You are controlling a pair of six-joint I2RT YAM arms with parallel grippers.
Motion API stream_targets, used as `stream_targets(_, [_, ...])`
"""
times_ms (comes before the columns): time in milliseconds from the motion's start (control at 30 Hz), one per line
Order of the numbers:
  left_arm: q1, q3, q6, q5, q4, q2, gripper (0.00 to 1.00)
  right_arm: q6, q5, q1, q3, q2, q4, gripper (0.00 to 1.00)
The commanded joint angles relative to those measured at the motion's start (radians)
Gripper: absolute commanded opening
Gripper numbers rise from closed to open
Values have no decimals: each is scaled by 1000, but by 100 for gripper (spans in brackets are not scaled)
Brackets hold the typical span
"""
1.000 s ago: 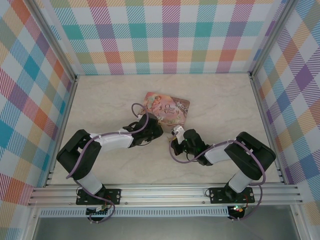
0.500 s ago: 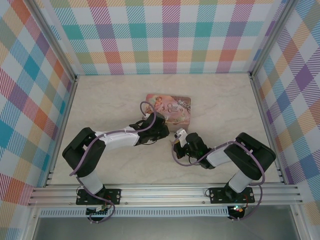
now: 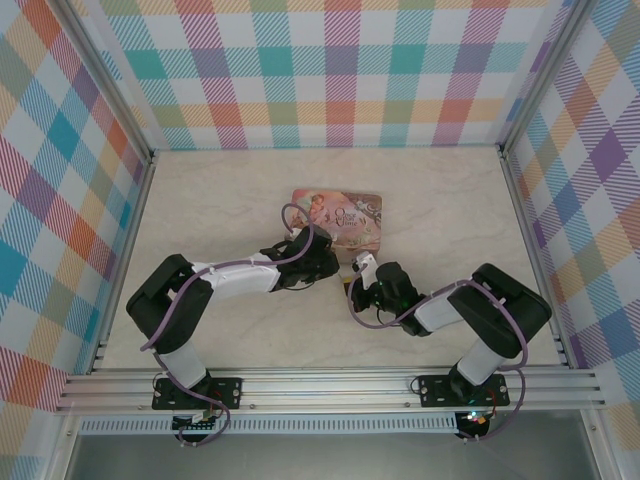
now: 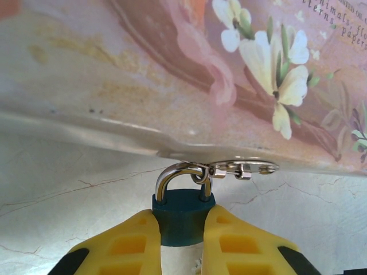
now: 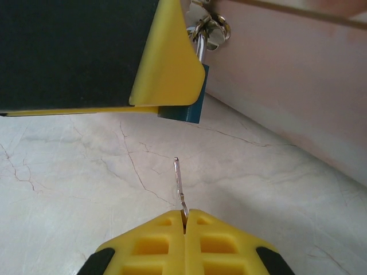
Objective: Unlock the padlock with the key
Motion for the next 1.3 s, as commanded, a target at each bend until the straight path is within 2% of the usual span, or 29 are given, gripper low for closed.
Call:
stream_targets(0, [-15, 36, -9, -8, 30, -1, 17, 8, -23, -6, 25, 35, 53, 3])
stream_targets(433, [-14, 23, -15, -20, 44, -2, 18, 18, -4, -13, 36, 66, 69, 4])
stream_targets(700, [-13, -16, 61, -117, 16, -91, 37, 18, -2, -24, 8, 17, 37, 3])
stream_targets(867, [6, -102, 173, -156, 81, -174, 59, 1, -15, -49, -17, -111, -68, 3])
stream_targets(1033, [66, -248, 259, -56, 310, -242, 73, -4, -87, -109, 13, -288, -213, 4])
stream_targets(1133, [95, -326, 322, -1, 429, -273, 81, 5, -190, -182, 74, -366, -310, 4])
stream_targets(1267, [145, -352, 358, 121, 481, -267, 87, 93, -387, -336, 190, -306, -306, 4])
